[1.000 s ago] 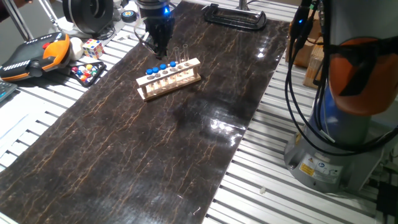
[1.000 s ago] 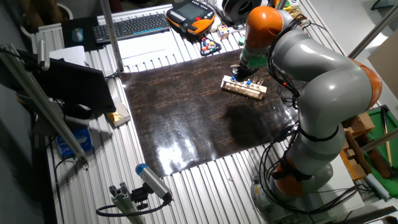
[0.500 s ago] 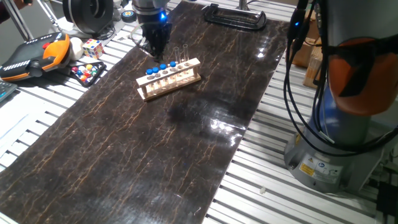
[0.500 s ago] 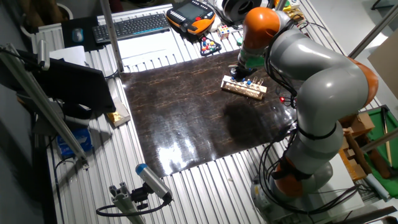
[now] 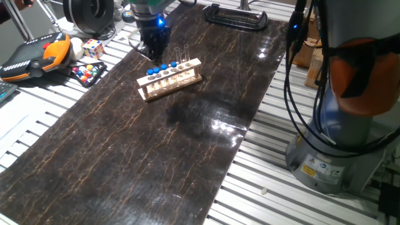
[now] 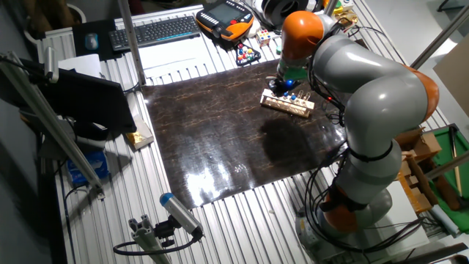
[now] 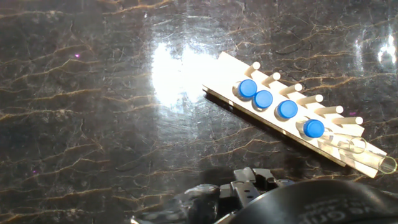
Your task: Shake the test tube
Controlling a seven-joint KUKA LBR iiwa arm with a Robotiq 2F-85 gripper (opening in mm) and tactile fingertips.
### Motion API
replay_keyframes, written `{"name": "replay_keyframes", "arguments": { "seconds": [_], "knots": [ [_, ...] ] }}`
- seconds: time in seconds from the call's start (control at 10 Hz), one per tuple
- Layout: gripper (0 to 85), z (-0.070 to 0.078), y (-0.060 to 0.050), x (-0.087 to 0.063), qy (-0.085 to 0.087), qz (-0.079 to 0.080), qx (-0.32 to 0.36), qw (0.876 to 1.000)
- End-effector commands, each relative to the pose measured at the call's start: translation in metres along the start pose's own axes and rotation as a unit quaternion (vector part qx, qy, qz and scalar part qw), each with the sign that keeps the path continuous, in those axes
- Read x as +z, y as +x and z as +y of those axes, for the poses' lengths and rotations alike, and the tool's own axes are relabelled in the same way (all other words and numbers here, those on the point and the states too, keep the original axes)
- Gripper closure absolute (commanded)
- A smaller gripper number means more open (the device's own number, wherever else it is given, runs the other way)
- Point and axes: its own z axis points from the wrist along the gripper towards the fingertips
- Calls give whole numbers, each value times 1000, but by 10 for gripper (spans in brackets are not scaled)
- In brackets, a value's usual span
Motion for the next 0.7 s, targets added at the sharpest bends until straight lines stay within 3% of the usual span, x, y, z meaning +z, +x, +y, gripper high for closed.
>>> {"name": "replay_keyframes", "arguments": {
  "seconds": [0.0, 0.3, 0.4, 0.6],
  "knots": [
    [843, 1, 0, 0, 0, 1, 7, 1000],
    [843, 0, -2, 4, 14, -10, 71, 997],
    [843, -1, -3, 5, 10, -8, 97, 995],
    [843, 1, -5, 13, 26, -10, 156, 987]
  ]
}}
